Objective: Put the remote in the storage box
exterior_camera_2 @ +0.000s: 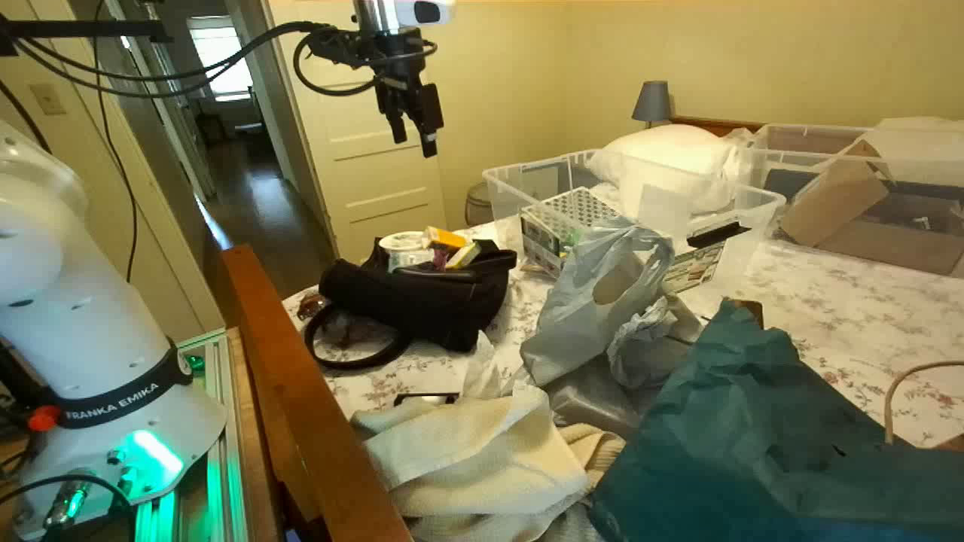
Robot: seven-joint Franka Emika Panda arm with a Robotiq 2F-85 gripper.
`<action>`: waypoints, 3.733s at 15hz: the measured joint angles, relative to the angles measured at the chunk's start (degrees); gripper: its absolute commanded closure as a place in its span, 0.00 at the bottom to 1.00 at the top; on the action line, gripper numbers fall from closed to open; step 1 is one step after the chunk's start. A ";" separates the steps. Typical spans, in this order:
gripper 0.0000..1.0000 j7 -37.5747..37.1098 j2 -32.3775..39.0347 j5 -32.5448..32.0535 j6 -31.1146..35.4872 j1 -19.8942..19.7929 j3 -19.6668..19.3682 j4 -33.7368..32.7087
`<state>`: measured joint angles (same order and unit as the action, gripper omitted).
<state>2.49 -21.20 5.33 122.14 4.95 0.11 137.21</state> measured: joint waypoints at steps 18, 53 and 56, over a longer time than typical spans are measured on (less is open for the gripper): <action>0.00 -3.19 4.59 -0.63 -3.44 -0.04 3.75 -4.35; 0.00 -24.74 27.88 -4.99 -3.78 2.90 7.69 -17.70; 0.00 -25.62 30.32 -4.99 -3.75 3.06 7.63 -18.61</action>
<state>-23.13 9.12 0.35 118.39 8.02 7.73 118.60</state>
